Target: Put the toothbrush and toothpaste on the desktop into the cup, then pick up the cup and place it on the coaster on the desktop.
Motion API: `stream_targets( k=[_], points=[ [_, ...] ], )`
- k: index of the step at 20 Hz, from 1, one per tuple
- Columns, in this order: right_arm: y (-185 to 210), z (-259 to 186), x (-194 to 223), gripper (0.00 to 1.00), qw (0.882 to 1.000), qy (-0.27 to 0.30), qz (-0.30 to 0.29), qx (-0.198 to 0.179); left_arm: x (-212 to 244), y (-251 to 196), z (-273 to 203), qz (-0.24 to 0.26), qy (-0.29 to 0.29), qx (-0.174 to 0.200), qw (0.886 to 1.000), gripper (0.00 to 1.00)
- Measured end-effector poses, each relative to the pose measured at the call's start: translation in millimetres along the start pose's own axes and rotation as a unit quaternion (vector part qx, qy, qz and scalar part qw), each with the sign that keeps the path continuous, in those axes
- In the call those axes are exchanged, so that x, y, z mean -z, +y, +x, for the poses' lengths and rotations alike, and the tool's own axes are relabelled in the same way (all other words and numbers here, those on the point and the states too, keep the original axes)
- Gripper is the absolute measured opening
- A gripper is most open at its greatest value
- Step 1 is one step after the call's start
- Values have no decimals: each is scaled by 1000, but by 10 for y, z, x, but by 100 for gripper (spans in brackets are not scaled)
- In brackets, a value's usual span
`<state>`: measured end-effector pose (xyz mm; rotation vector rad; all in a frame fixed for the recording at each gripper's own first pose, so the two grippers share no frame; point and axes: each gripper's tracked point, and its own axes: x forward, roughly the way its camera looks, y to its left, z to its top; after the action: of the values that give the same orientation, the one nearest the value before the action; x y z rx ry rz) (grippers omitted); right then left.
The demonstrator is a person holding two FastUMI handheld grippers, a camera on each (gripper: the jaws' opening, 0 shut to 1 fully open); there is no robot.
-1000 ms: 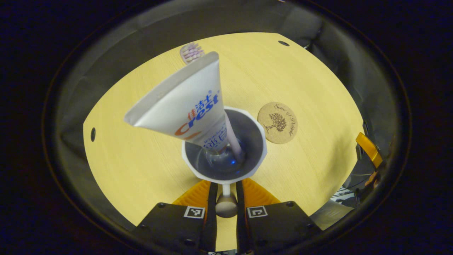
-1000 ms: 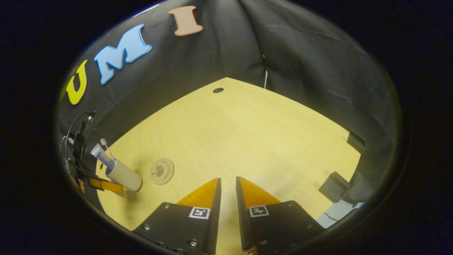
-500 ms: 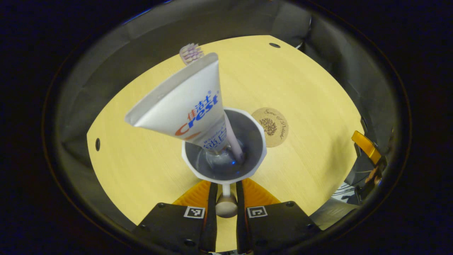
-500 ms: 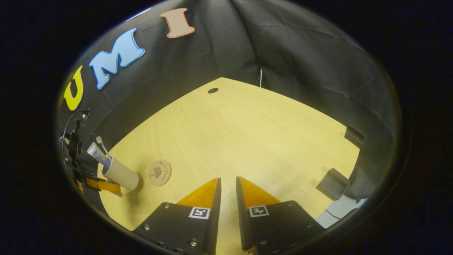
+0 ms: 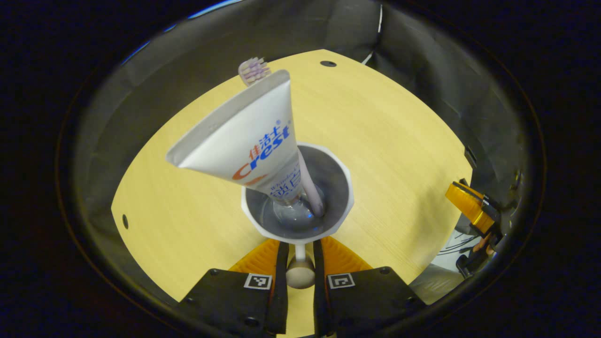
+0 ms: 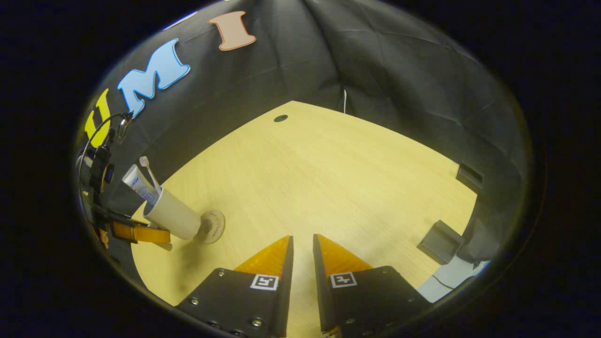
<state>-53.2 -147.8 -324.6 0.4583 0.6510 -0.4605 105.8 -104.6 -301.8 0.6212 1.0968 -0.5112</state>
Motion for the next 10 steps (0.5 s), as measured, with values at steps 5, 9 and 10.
stream_targets(
  k=[5, 9, 10],
  points=[
    [-8, -36, -64, 25, 1000, 0, 9, 11, -121, -81, 136, 8, 6, 9, 1000, 29],
    [-11, -37, -100, 25, 1000, -2, 14, 19, -109, -83, 230, 5, 14, 7, 1000, 29],
    [-11, -46, -121, 25, 1000, -2, 15, 21, -86, -79, 226, 3, 17, 6, 1000, 29]
  ],
)
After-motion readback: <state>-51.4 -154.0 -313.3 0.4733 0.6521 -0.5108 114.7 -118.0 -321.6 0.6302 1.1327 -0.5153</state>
